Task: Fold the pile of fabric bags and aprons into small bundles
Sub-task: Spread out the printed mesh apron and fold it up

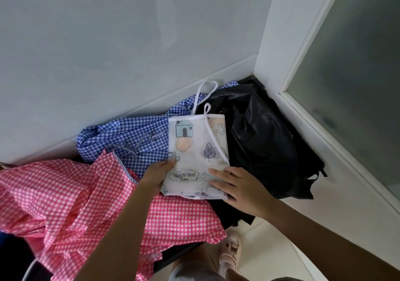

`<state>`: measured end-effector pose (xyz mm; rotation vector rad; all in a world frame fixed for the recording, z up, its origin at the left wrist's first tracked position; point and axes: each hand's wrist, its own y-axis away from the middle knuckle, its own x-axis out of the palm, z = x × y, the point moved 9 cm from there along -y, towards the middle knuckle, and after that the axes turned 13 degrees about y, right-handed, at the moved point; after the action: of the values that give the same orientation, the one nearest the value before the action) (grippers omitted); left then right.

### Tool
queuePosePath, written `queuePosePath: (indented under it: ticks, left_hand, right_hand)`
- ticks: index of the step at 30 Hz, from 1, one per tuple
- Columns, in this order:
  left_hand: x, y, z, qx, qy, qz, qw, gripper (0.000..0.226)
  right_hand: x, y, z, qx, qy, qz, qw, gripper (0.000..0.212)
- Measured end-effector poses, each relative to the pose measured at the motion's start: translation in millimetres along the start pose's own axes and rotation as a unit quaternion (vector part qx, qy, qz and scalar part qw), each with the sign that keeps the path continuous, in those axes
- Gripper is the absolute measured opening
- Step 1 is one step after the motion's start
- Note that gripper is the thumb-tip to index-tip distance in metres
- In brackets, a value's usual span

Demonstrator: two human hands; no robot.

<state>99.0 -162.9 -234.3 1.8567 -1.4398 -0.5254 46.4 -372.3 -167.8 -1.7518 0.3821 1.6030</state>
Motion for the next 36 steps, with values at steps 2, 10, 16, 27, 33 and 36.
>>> queuePosePath:
  ticks: [2, 10, 16, 27, 33, 36]
  left_hand:
    - [0, 0, -2, 0.001, -0.013, 0.004, 1.0, 0.019]
    - [7, 11, -23, 0.122, -0.264, 0.021, 0.957, 0.025]
    - [26, 58, -59, 0.385, -0.561, 0.051, 0.731, 0.075]
    - [50, 51, -6, 0.343, -0.347, 0.214, 0.846, 0.033]
    - [46, 25, -18, 0.22, -0.25, 0.095, 0.938, 0.027]
    - [46, 10, -27, 0.225, -0.273, 0.04, 0.934, 0.024]
  right_hand:
    - [3, -2, 0, -0.035, 0.015, -0.01, 0.999, 0.046]
    - [40, -25, -11, -0.058, -0.052, 0.135, 0.988, 0.073]
    - [19, -2, -28, 0.032, -0.288, 0.09, 0.953, 0.055]
    - [37, 26, -51, 0.274, -0.427, 0.202, 0.838, 0.038]
    - [36, 9, -93, 0.409, -0.398, 0.087, 0.817, 0.055]
    - [38, -1, -103, 0.442, -0.357, 0.081, 0.819, 0.042]
